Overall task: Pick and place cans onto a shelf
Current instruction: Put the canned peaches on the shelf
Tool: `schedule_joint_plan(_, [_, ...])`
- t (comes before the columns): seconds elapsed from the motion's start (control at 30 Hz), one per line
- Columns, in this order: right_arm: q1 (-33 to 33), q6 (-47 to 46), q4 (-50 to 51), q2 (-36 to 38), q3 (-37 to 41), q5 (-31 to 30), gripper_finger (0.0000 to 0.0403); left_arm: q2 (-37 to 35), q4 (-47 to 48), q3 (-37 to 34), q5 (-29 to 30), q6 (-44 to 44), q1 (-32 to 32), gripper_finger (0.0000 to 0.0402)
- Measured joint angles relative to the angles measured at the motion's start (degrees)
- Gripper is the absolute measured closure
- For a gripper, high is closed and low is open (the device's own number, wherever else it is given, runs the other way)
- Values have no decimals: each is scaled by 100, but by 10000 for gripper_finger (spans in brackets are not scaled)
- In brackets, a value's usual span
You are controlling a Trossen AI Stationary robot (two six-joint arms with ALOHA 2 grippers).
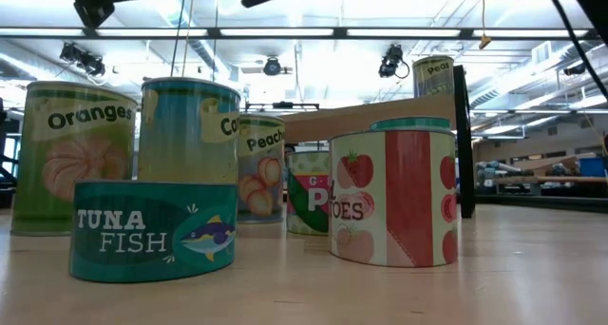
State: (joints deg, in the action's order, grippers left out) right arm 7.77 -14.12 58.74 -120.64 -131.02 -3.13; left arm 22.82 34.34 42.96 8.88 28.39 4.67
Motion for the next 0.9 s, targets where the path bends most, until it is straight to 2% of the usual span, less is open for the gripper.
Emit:
schedule_joint_plan(0.2, [0, 349, 172, -365, -395, 175, 30, -45, -171, -2, 2, 226, 0, 155])
schedule_joint_plan(0.3, [7, 590, 201, -379, -386, 228, 30, -49, -676, -7, 3, 268, 0, 155])
schedule_joint_plan(0.43, [2, 1294, 223, -447, -376, 31, 30, -117, -1104, -4, 14, 61, 2, 155])
schedule_joint_plan(0.53, [3, 1677, 334, -498, -375, -181, 30, -262, -850, -20, 170, -84, 4, 155])
schedule_joint_plan(0.73, [-11, 2129, 341, -504, 221, -46, 30, -744, -589, -422, 411, -142, 4, 155])
schedule_joint_plan(0.9, [-7, 2508, -105, -504, 703, 77, 30, -1083, -618, -769, 521, -17, 4, 155])
